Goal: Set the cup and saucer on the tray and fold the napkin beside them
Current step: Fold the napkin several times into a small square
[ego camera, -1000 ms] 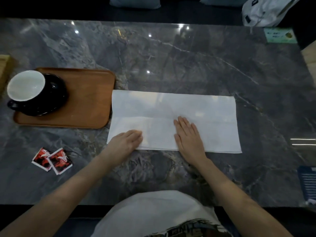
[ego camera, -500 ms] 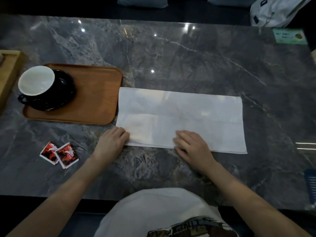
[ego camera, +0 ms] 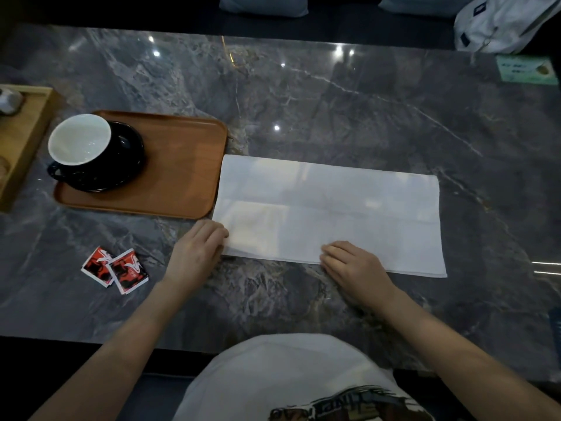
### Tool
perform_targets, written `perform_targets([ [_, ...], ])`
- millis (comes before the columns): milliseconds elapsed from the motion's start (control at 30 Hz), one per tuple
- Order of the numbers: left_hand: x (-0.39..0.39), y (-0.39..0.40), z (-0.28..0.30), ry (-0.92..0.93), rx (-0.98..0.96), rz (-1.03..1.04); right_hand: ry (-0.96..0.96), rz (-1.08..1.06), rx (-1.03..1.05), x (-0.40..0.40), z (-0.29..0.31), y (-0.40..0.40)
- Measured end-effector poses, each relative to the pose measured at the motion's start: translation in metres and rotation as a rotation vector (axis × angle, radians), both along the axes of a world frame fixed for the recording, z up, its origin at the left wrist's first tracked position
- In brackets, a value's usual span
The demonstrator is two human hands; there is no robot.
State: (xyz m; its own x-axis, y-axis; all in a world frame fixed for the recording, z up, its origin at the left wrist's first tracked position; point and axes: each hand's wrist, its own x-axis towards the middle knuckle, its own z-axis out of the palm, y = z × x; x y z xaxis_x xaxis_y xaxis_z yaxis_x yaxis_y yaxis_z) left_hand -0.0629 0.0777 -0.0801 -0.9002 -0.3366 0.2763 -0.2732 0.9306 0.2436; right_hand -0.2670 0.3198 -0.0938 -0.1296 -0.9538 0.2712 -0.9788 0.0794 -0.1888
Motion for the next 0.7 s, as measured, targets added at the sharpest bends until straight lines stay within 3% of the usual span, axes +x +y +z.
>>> perform_targets([
  [200,0.020,0.005,-0.012,0.040,-0.062,0.010,0.024,0.002,0.002,0.000,0.000,0.001],
  [467,0.019,0.006,-0.010,-0.073,-0.040,-0.015,-0.002,-0.044,0.047,0.000,-0.006,0.002],
  [600,0.011,0.006,0.004,-0.192,0.042,0.001,-0.196,-0.147,0.086,0.002,0.004,-0.002],
  [700,-0.021,0.017,0.010,-0.160,0.100,0.043,-0.419,-0.352,-0.014,0.001,0.010,-0.017],
])
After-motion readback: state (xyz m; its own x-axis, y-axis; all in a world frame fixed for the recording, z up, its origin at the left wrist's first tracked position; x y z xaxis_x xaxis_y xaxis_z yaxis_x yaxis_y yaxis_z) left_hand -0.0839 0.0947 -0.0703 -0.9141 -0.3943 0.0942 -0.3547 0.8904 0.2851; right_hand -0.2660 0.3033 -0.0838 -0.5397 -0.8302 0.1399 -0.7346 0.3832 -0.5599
